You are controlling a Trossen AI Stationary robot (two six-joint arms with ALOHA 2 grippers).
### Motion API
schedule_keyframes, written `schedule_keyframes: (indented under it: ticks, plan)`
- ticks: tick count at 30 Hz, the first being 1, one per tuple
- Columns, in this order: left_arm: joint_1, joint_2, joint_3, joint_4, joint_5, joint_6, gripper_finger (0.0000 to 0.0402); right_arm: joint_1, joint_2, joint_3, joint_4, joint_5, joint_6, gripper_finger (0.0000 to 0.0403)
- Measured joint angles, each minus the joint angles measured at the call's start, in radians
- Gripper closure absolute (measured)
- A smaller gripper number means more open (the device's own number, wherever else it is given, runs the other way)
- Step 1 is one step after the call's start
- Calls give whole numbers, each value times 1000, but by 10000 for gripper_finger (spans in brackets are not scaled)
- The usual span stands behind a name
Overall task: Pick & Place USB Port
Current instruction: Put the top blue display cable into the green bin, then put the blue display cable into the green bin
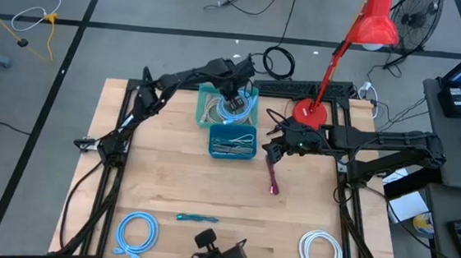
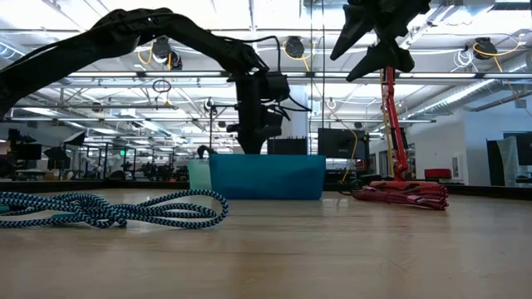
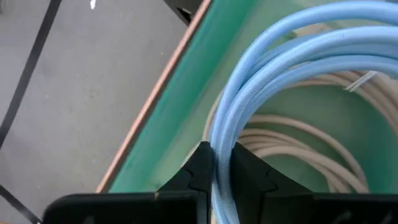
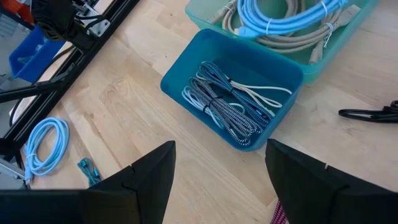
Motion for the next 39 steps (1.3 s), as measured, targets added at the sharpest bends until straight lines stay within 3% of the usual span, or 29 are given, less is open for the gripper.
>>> schedule_keyframes:
  ticks: [8,16,21,30,39]
  plan:
    - [-24,51,-5,-22,-3,12,367,0,0,0,-1,0,-3,165]
    - [-35,32,5,12,-50,18,236,0,0,0,-8,-1,4,165]
    - [-31,14,6,0,-84,27,194,0,0,0,-8,1,4,165]
    - [-28,-12,162,-68,-187,84,186,-2,0,0,16,4,-6,165]
    - [-50,-206,145,-82,-168,58,186,-3,0,0,17,2,-15,165]
